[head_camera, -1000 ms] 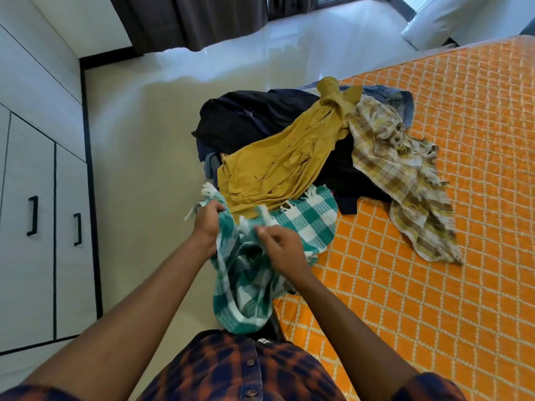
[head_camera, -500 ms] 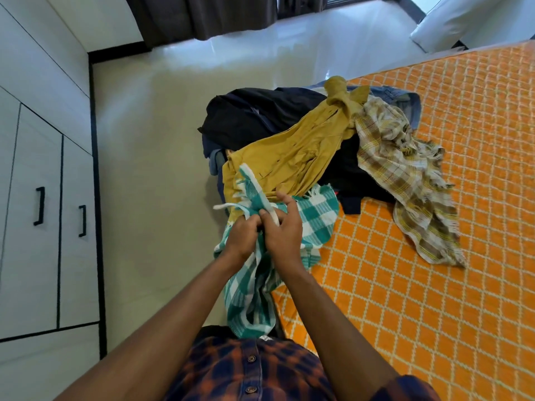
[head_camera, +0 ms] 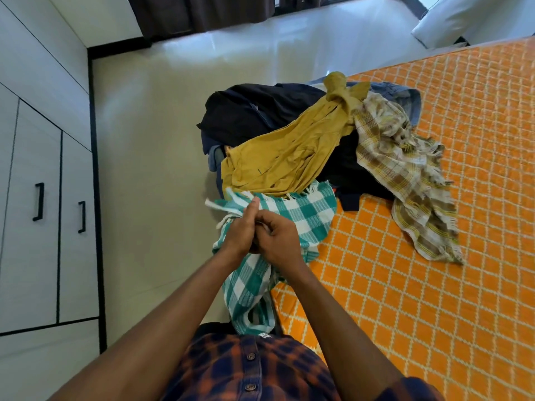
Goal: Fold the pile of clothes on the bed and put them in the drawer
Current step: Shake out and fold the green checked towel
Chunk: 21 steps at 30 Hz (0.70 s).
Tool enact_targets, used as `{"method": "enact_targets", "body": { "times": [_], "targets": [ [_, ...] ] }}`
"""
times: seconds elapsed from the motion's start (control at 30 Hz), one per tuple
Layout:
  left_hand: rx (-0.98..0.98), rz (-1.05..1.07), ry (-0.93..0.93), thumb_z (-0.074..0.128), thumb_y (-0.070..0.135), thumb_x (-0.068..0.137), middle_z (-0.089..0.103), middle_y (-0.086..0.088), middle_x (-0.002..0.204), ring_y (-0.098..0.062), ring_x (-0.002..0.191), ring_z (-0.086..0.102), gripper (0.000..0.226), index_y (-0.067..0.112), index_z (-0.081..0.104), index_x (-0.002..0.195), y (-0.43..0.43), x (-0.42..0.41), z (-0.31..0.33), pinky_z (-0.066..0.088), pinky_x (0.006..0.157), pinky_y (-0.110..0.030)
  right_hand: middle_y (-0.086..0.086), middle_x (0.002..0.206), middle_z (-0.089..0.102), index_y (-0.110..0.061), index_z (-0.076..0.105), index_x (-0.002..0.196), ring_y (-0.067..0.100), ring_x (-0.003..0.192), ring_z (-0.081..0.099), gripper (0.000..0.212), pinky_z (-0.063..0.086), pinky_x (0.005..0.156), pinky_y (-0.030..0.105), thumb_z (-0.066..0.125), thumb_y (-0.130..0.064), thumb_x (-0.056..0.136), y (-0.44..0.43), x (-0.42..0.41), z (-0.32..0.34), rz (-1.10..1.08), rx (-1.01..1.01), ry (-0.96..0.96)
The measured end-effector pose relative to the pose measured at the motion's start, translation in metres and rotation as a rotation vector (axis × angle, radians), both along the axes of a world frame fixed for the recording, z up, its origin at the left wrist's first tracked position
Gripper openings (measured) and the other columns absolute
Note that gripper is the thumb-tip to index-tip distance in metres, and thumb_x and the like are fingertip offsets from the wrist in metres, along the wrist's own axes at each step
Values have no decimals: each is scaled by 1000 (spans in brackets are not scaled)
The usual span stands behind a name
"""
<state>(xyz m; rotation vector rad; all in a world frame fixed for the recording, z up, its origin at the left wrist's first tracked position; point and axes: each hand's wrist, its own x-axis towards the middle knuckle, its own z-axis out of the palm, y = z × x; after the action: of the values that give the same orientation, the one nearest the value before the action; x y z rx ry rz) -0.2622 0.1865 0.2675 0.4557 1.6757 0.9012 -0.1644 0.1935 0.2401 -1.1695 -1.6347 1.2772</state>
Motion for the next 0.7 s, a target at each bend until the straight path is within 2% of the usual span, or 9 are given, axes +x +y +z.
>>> {"method": "enact_targets", "body": {
  "times": [0.07,0.1,0.17,0.2,0.23,0.3,0.37,0.53,0.7],
  "targets": [
    [-39,86,18,43,55,102,68,-4,68,-18,63,65,54,16,64,70,1,1,-1,47,52,-27,-2,97,77,-11,77,104,1,79,68,30,55,69,28,59,4,86,1,8,1,26,15,29],
    [-39,109,51,43,50,103,69,-6,74,-20,67,65,50,15,64,75,1,1,-1,49,56,-29,-3,103,76,-12,76,107,-2,72,64,31,50,66,21,62,4,85,0,12,1,20,12,43],
    [-28,121,142,44,43,102,72,-12,94,-26,84,68,40,14,67,89,4,-2,-3,56,73,-38,-8,115,72,-16,71,116,2,51,51,32,41,55,18,68,-5,86,-4,18,-2,-21,26,20],
    [-21,135,189,45,41,102,72,-12,99,-28,88,68,37,14,67,91,6,-3,-1,57,80,-41,-9,119,70,-16,69,119,6,48,47,33,39,54,19,69,-9,87,-7,20,-6,-48,49,-14],
    [-9,148,219,45,39,102,72,-12,97,-27,86,68,36,13,66,89,6,-4,4,58,79,-41,-7,120,69,-15,67,120,6,51,47,33,40,56,21,68,-9,88,-9,22,-11,-80,87,-69],
    [49,163,222,44,37,105,68,-9,78,-21,65,65,39,11,62,81,9,-6,12,55,54,-31,-1,117,70,-13,67,121,6,71,58,37,46,69,24,62,0,87,-11,26,-23,-137,135,-209],
    [99,182,231,44,36,106,63,-6,67,-15,53,60,41,12,58,76,10,-11,22,45,38,-23,4,115,71,-13,67,122,18,95,65,48,50,79,26,55,6,80,-10,30,-31,-162,113,-325],
    [191,382,77,46,34,104,63,-7,70,-17,54,61,32,12,57,82,7,-53,45,46,40,-23,-3,115,72,-23,68,121,22,99,64,50,47,70,30,62,-1,77,-2,34,-33,-412,90,-506],
    [334,574,-68,43,32,104,64,3,54,-12,50,61,31,14,55,82,-15,-107,77,47,43,-22,3,122,68,-20,68,120,31,104,65,48,45,71,33,77,-11,75,2,64,-37,-532,-21,-604]
  ]
}}
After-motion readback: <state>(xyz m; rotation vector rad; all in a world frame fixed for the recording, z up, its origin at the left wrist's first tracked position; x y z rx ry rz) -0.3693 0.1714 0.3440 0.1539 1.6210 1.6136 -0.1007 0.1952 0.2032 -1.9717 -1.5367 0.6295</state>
